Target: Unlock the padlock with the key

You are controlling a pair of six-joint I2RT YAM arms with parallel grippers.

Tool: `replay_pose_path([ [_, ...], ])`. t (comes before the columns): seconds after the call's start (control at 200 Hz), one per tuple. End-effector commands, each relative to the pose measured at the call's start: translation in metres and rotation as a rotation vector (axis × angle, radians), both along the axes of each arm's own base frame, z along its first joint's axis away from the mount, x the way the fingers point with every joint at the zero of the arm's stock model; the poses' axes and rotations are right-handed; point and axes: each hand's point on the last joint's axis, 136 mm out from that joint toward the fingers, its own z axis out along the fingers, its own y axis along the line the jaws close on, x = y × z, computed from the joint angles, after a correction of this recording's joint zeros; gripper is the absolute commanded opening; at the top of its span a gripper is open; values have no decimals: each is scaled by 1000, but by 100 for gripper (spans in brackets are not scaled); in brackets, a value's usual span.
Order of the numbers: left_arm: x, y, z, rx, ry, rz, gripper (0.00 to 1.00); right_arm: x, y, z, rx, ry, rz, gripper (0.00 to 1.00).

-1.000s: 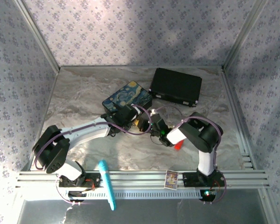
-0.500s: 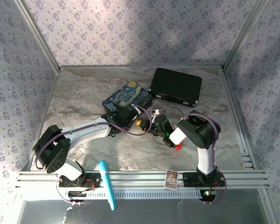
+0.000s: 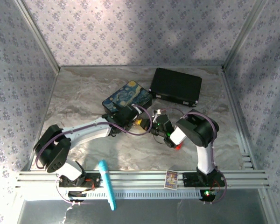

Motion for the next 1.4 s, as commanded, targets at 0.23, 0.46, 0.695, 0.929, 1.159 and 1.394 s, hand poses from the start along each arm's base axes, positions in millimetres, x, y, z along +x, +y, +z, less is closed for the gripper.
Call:
replay_pose_path([
  [0.23, -46, 33, -60, 210, 242, -43, 29, 23, -17, 10, 191, 80, -148, 0],
  [0.46, -46, 33, -58, 204, 236, -39, 29, 25, -21, 8, 153, 87, -165, 0],
  [0.695, -46, 34, -54, 193, 224, -36, 29, 25, -32, 1, 136, 102, -193, 0],
  [0.929, -45, 35, -51, 193, 213, -27, 29, 28, -36, 3, 99, 114, -214, 0],
  [1.159, -44, 35, -51, 186, 208, -19, 29, 28, -48, -8, 86, 158, -242, 0],
  [1.394, -44, 36, -51, 186, 203, -17, 29, 32, -24, 3, 186, 175, -203, 0],
])
